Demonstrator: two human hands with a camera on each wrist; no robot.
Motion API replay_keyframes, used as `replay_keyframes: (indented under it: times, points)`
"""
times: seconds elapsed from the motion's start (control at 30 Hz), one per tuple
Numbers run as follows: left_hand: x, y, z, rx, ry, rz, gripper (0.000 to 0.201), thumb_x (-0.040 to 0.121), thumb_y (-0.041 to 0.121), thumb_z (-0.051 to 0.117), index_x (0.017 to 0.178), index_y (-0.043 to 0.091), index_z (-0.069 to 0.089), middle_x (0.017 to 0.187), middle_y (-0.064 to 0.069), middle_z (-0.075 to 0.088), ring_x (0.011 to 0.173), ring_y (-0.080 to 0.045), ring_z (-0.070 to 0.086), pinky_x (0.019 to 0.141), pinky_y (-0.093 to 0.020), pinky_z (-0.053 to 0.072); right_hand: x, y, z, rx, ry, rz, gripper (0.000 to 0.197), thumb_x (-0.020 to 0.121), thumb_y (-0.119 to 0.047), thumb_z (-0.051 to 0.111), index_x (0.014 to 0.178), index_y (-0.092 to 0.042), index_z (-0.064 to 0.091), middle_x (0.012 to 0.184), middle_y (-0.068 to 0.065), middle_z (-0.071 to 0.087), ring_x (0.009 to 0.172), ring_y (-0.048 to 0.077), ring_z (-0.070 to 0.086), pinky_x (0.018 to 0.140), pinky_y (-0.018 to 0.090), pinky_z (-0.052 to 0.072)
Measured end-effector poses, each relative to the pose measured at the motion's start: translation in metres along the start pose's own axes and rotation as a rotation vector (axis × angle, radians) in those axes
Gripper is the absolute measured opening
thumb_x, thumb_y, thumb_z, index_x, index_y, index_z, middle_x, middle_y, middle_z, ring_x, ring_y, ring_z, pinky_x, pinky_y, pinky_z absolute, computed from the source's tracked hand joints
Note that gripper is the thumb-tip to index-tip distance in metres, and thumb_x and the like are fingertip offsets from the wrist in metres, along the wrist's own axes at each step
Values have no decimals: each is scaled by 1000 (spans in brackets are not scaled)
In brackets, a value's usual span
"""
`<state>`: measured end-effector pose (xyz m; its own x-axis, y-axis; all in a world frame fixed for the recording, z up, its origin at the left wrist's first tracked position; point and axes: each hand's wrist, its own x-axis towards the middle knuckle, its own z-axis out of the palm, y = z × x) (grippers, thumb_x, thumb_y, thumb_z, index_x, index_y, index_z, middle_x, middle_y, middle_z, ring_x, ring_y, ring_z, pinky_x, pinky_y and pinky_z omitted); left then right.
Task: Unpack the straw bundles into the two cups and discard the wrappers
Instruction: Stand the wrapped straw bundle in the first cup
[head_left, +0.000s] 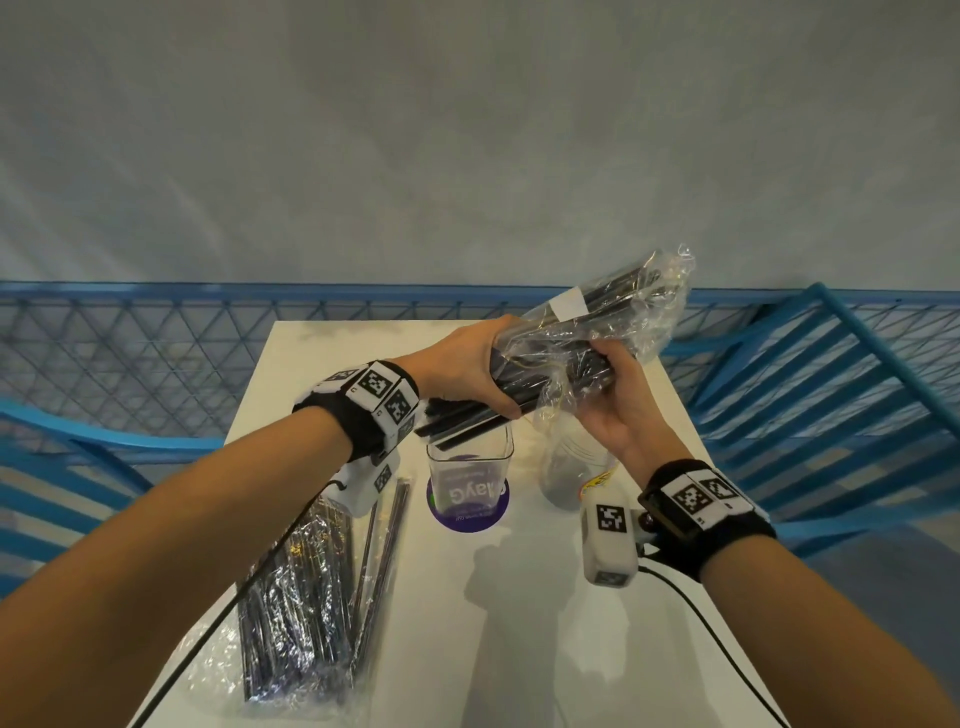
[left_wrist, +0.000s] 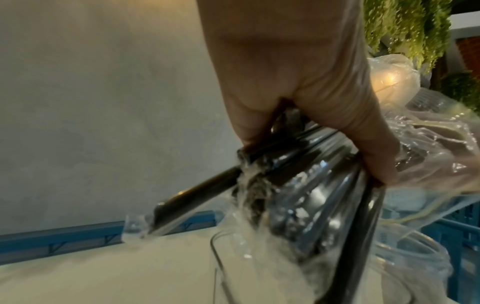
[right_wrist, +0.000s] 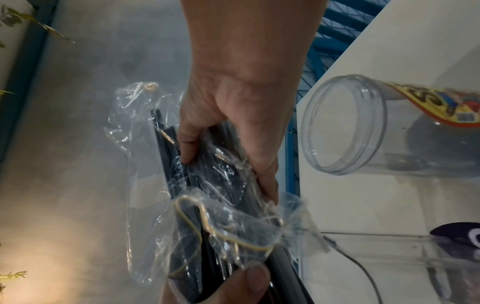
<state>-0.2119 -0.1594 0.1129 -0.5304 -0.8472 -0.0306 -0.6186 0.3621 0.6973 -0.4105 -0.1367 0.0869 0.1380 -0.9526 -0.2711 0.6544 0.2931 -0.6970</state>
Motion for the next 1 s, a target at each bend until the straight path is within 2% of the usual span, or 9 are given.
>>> replay_keyframes:
  times: [0.1, 0.27, 0.43, 0.53, 0.67, 0.83, 0.87, 0.93, 1.0]
  points:
    - [0, 5, -4, -43, 8, 6, 91, 62, 27, 88, 138, 23, 37, 128, 5, 55, 111, -12, 52, 93, -23, 39, 0, -9, 5, -22, -56, -22, 35, 90, -19, 55, 123, -8, 55, 110, 13, 66, 103, 29, 61, 98, 50, 46]
    - [1, 12, 0, -68, -26, 6, 91, 64, 26, 87, 139, 22, 35, 129, 3, 55, 112, -13, 53, 94, -25, 41, -4, -13, 1, -40, -56, -2, 62, 88, -23, 57, 144, -5, 37, 135, 18, 50, 124, 34, 49, 106, 53, 40]
    - [3, 23, -6, -83, -10, 35, 91, 64, 25, 86, 139, 21, 34, 127, 4, 55, 110, -12, 54, 91, -22, 42, -10, -24, 10, -96, -131, -3, 75, 82, -31, 64, 145, -5, 34, 142, 19, 42, 128, 35, 44, 100, 50, 44]
    - [6, 31, -14, -145, 60, 48, 86, 62, 25, 88, 133, 20, 39, 121, 6, 58, 106, -11, 57, 89, -22, 45, -9, -44, 24, -221, -163, -31, 70, 87, -35, 61, 145, -6, 35, 148, 20, 39, 134, 38, 41, 105, 55, 39]
    - [6, 33, -11, -294, 148, 63, 82, 63, 20, 88, 130, 25, 41, 118, 9, 60, 106, -3, 59, 86, -17, 46, -8, -63, 38, -340, -143, -53, 49, 91, -33, 55, 133, -8, 51, 130, 14, 61, 118, 31, 59, 95, 48, 50]
    - [-2, 22, 6, -489, 215, 43, 86, 62, 13, 88, 133, 23, 40, 123, 7, 60, 110, -2, 59, 97, -26, 47, -4, -59, 45, -545, -59, -55, 57, 78, -41, 70, 129, -18, 56, 126, 8, 65, 118, 31, 59, 94, 55, 50]
    - [-4, 20, 8, -524, 229, 42, 85, 63, 9, 87, 132, 23, 41, 123, 7, 60, 110, 1, 59, 96, -21, 47, -2, -57, 47, -577, -45, -61, 54, 78, -40, 70, 126, -18, 58, 124, 7, 65, 116, 30, 60, 92, 54, 51]
    - [-8, 18, 13, -574, 256, 40, 83, 64, 2, 85, 130, 25, 40, 119, 9, 61, 106, 7, 59, 85, -7, 46, -2, -54, 51, -601, -31, -82, 41, 82, -34, 68, 119, -18, 60, 117, 5, 67, 110, 27, 62, 89, 51, 53]
    - [-10, 15, 17, -602, 286, 42, 86, 63, 1, 85, 132, 26, 41, 120, 8, 61, 108, 4, 59, 82, -6, 46, -1, -51, 53, -610, -22, -85, 46, 82, -32, 68, 123, -16, 56, 116, 6, 67, 105, 26, 63, 82, 47, 54]
